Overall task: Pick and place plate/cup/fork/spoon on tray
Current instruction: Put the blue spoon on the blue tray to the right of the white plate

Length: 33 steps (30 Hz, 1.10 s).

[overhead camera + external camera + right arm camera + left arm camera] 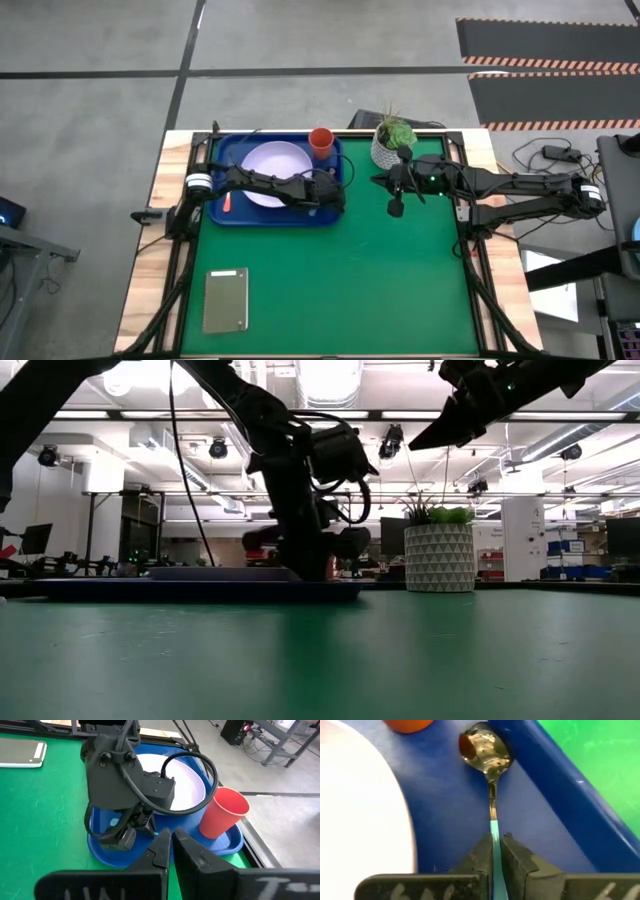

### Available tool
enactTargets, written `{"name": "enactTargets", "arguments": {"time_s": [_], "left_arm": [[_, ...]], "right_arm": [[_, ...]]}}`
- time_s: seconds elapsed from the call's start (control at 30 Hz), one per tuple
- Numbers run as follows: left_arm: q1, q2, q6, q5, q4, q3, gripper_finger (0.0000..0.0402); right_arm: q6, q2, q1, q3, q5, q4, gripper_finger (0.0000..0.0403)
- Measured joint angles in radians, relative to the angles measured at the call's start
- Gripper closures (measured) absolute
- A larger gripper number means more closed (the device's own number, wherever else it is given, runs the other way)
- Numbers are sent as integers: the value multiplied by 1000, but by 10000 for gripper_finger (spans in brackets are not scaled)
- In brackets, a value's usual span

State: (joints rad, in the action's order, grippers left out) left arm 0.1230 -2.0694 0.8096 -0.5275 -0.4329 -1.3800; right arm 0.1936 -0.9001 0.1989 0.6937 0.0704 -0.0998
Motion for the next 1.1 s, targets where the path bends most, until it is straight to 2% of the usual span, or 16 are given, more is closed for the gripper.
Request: {"name": "enactTargets", "arguments": {"time_s": [0.27, 0.43, 0.6, 0.7, 0.8, 0.93, 1.1], "left_arm": [[-1, 30, -37, 17, 6, -12, 398], [-4, 100, -84, 18, 2, -11, 398], [-32, 217, -184, 16, 4, 1, 399], [-66, 291, -294, 21, 53, 13, 399], [-101, 369, -395, 69, 202, 67, 399], [-131, 477, -506, 152, 489, 217, 400], [-144, 558, -664, 409, 1044, 473, 400]], "right_arm": [[1, 0, 0, -1, 0, 0, 394], [5, 0, 0, -2, -2, -21, 394], [34, 1, 1, -3, -124, -52, 394], [48, 10, 0, -3, -204, -41, 394], [66, 22, 1, -3, -256, -39, 394], [94, 34, 0, -4, -328, -42, 394], [121, 37, -3, -21, -484, 40, 394]]}}
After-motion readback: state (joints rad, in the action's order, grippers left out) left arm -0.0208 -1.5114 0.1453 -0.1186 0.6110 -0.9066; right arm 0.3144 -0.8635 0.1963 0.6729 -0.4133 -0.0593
